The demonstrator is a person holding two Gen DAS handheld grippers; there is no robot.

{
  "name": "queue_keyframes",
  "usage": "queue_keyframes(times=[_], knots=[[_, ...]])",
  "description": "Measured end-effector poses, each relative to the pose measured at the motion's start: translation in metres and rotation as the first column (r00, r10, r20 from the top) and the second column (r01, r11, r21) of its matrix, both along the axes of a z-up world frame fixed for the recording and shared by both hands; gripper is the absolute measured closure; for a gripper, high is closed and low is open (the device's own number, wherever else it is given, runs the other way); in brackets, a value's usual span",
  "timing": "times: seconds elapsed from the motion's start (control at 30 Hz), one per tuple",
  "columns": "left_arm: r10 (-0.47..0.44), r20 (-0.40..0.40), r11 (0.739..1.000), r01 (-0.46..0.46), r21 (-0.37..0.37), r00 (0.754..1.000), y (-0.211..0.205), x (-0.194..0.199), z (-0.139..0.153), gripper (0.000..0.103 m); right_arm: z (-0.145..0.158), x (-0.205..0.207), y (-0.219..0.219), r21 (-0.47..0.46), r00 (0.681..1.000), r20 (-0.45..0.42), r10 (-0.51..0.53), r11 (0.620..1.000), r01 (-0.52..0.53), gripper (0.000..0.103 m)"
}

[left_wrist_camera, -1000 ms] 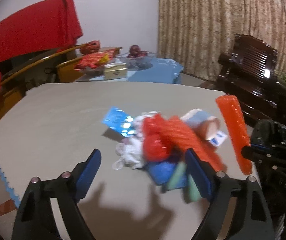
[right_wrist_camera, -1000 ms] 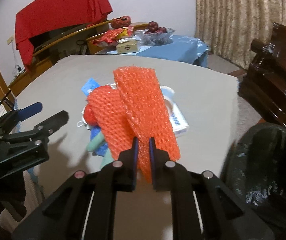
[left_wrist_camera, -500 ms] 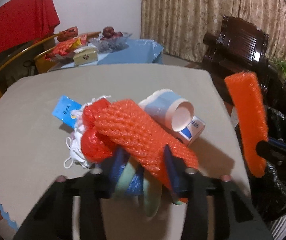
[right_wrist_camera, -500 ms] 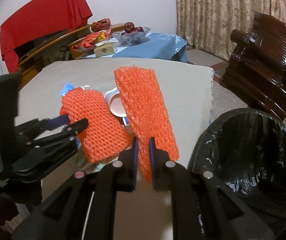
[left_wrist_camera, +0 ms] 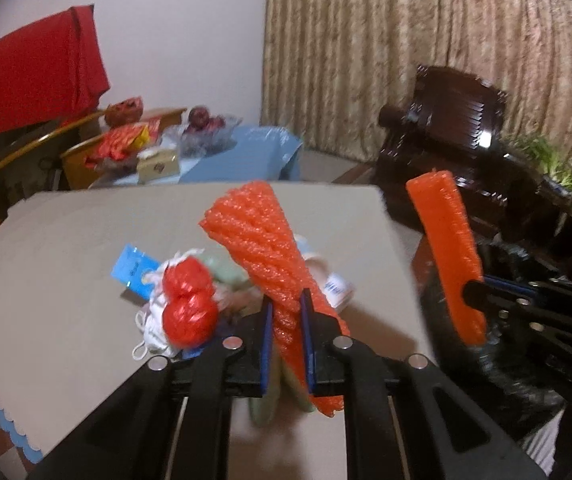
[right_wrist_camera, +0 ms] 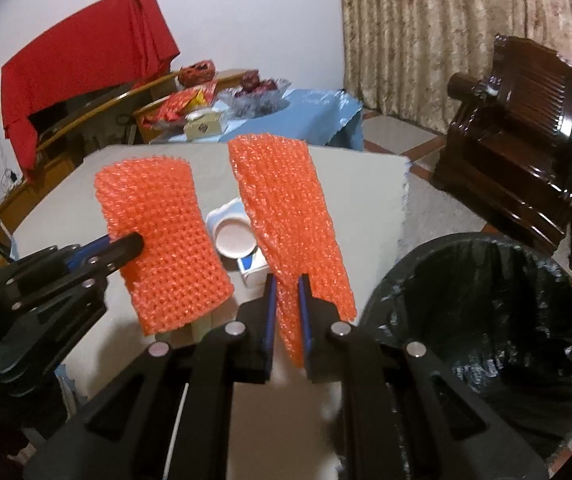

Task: Collect trash
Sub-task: 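Carry both orange nets over the bin and open both tools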

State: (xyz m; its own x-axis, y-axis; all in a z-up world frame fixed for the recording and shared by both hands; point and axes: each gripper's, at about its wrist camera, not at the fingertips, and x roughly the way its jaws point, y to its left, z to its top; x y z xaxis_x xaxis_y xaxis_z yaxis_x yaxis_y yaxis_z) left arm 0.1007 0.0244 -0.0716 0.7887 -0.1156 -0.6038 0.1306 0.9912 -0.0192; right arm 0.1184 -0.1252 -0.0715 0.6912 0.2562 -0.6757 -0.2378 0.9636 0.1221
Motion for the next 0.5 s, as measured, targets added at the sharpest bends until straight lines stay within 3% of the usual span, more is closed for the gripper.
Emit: queue_keyframes(times=[0.23,0.5], knots=[[-0.136,0.049,0.99,0.138,-0.02,0.989,-0.043,-0.008,0.027,0.09,0.02,-0.018,-0.048,-0.014,0.993,0.045,-0.11,0.994,0.111,0.093],[-0.291,0.002,0.956,0.291,-0.044,0.957,-0.103,0.001,0.02,0.09,0.01,-0.04,-0.121,-0.044,0.958,0.023,-0.285,0.957,0.286,0.092]])
